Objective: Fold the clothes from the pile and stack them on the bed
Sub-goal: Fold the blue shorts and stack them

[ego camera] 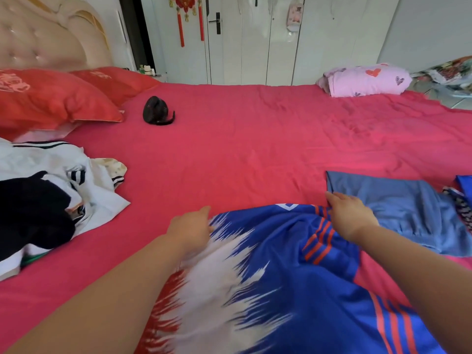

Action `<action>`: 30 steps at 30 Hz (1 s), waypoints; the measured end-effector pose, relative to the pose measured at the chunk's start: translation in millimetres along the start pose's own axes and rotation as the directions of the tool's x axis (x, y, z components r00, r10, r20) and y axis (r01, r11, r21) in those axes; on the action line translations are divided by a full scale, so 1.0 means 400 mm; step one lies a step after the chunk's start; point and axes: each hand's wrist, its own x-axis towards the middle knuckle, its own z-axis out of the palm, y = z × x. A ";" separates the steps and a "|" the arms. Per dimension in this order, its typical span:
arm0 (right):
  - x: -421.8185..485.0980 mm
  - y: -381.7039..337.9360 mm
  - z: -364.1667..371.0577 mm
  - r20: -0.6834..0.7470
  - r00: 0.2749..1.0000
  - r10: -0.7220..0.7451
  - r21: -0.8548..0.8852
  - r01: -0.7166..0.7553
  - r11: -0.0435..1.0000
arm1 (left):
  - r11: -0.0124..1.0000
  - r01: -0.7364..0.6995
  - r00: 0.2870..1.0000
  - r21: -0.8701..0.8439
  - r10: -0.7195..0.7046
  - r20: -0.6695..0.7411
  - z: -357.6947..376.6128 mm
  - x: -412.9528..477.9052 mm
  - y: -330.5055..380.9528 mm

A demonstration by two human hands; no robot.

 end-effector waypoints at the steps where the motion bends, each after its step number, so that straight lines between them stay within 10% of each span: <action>1: 0.010 -0.005 0.010 0.032 0.999 0.028 -0.051 -0.026 0.998 | 1.000 -0.007 1.000 0.018 0.007 0.004 0.006 0.014 -0.002; 4: 0.019 -0.002 0.016 0.057 0.998 0.033 -0.178 -0.022 0.984 | 1.000 -0.012 0.992 -0.023 0.009 -0.124 -0.012 0.038 -0.013; 12: -0.044 0.057 -0.265 -0.471 0.874 0.120 0.259 0.007 0.966 | 0.932 -0.227 0.775 -0.283 -0.003 -0.632 -0.160 -0.017 -0.027; 22: -0.424 0.129 -0.365 -0.612 0.789 0.047 0.165 0.069 0.984 | 0.911 -0.374 0.788 -0.172 0.215 -0.577 -0.192 -0.309 -0.037; 30: -0.761 0.138 -0.182 -0.393 0.909 -0.136 0.175 0.219 0.960 | 0.895 -0.445 0.815 -0.006 0.403 -0.417 -0.014 -0.494 -0.111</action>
